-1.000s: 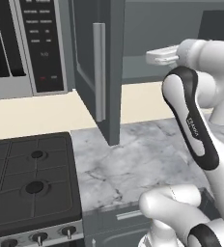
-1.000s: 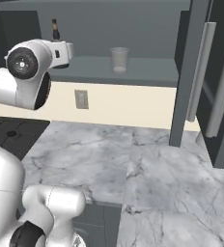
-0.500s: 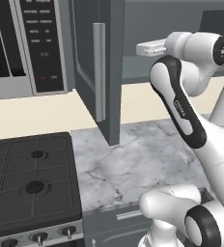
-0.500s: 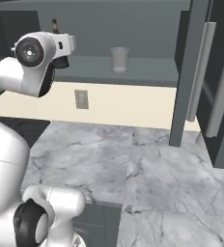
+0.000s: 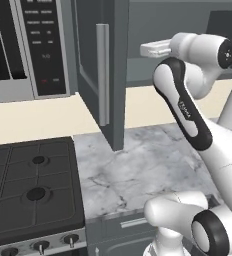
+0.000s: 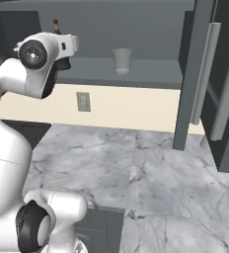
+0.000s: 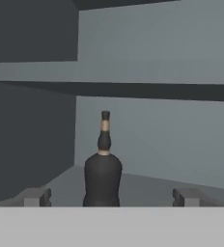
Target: There is a bowl on the dining counter. Grab a lemon wedge from the fridge and place it in the bowl. Then get the liquor bottle and glass cup from the cabinet and place them next to the bowl.
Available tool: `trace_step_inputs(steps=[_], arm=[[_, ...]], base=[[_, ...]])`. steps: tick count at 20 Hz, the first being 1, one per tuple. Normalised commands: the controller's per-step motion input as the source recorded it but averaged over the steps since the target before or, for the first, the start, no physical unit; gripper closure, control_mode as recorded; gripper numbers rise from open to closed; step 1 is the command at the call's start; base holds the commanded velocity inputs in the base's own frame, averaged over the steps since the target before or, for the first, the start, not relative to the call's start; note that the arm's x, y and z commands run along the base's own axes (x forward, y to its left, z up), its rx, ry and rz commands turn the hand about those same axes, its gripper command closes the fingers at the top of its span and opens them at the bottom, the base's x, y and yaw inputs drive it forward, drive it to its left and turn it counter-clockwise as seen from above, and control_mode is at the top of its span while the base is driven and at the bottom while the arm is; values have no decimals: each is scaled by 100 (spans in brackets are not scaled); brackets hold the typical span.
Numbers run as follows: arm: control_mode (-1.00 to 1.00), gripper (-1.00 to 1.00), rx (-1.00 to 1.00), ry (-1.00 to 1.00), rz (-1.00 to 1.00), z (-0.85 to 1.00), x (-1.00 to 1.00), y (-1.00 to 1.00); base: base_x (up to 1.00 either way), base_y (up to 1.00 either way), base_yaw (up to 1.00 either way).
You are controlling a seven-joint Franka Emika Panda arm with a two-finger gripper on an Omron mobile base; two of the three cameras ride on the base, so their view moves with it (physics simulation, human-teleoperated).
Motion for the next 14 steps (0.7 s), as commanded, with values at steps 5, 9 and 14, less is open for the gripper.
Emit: trace_step_inputs(steps=[5,9,14], arm=[[-100,-100,7,0,0,7,33,2],[-100,-100,6,0,0,6,30,9],[-100,-100,4,0,0,0,23,8]], base=[[0,0,0],[0,0,0],[0,0,0]])
